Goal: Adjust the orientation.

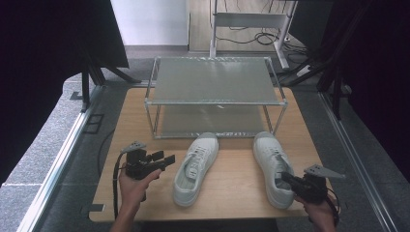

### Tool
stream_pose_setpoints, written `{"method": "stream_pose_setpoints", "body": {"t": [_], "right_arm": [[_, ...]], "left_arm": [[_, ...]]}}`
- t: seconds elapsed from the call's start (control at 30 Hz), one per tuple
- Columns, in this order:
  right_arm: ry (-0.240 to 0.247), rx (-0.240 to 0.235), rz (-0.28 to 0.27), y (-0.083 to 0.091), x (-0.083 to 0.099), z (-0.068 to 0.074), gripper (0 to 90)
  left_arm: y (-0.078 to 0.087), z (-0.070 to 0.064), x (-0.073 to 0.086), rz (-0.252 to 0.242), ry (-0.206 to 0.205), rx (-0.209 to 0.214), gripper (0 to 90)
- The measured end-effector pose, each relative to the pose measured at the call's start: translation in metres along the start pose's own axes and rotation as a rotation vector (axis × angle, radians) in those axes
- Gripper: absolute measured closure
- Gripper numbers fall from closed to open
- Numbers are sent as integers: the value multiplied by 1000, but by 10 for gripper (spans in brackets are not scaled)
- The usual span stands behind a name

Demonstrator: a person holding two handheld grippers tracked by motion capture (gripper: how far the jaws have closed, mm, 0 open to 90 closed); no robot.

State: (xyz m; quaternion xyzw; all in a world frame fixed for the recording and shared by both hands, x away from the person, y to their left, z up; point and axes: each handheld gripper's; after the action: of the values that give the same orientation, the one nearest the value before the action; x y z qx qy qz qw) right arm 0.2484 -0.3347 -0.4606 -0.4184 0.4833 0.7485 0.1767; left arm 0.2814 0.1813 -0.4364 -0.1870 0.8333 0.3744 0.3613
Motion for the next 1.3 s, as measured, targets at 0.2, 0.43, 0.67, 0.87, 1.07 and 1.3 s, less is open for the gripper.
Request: {"method": "stream_pose_setpoints", "body": {"t": [0.2, 0.43, 0.67, 0.87, 1.07, 1.3], "right_arm": [[66, 2, -47, 6, -6, 18, 900], [233, -30, 44, -2, 3, 72, 900], [296, 47, 60, 1, 8, 71, 900], [299, 81, 105, 7, 8, 62, 900], [239, 109, 95, 16, 11, 43, 900], [194, 6, 52, 18, 12, 37, 821]], "left_arm": [[1, 1, 0, 0, -2, 3, 395], [-2, 3, 2, 11, 5, 4, 395], [-1, 3, 2, 12, 5, 3, 395], [0, 4, 1, 11, -8, -15, 396], [0, 4, 1, 16, -3, -9, 396], [6, -5, -3, -4, -26, 4, 395]]}}
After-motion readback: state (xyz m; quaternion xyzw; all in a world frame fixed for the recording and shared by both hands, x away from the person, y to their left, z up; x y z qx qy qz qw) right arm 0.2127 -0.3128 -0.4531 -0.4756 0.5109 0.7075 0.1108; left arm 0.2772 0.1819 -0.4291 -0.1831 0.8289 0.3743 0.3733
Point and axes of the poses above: each handheld gripper's, and its own axes: y roughly backward along the jaws, x roughly out of its underside, z roughly to its left
